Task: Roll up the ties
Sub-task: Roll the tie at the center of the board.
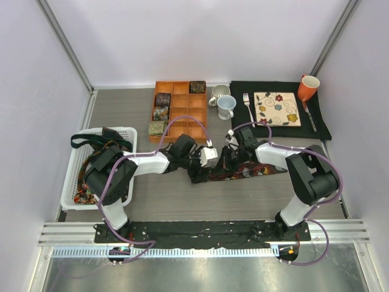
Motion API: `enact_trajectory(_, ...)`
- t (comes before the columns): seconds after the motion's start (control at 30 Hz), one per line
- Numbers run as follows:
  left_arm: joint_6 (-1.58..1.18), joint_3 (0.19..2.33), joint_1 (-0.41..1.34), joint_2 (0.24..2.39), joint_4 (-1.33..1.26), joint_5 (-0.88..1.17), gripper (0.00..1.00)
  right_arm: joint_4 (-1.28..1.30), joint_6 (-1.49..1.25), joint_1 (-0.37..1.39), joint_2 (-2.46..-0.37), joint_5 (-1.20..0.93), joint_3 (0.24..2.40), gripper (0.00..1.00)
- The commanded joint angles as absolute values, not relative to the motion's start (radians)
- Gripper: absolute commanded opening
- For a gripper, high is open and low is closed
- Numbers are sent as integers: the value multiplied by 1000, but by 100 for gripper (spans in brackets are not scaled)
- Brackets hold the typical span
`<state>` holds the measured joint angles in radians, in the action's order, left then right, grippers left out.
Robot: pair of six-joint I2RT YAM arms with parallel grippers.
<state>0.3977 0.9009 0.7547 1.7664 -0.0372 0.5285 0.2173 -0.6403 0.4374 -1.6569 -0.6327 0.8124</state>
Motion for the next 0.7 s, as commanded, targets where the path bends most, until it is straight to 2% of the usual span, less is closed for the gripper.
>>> enact_trajectory(0.0, 301, 832, 738, 1697, -219, 641, 79, 271, -574, 402, -1736, -476, 746, 1)
enact_trajectory(0.1, 268, 801, 738, 1687, -307, 663, 83, 279, -569, 384, -1773, -463, 741, 1)
enact_trajectory(0.47, 343, 793, 739, 1755, -420, 687, 83, 288, -561, 367, -1856, -454, 753, 1)
enact_trajectory(0.6, 411, 814, 747, 1790, -399, 701, 77, 287, -555, 367, -1858, -468, 762, 1)
enact_trajectory(0.67, 442, 830, 753, 1799, -345, 707, 71, 287, -552, 367, -1844, -469, 770, 1)
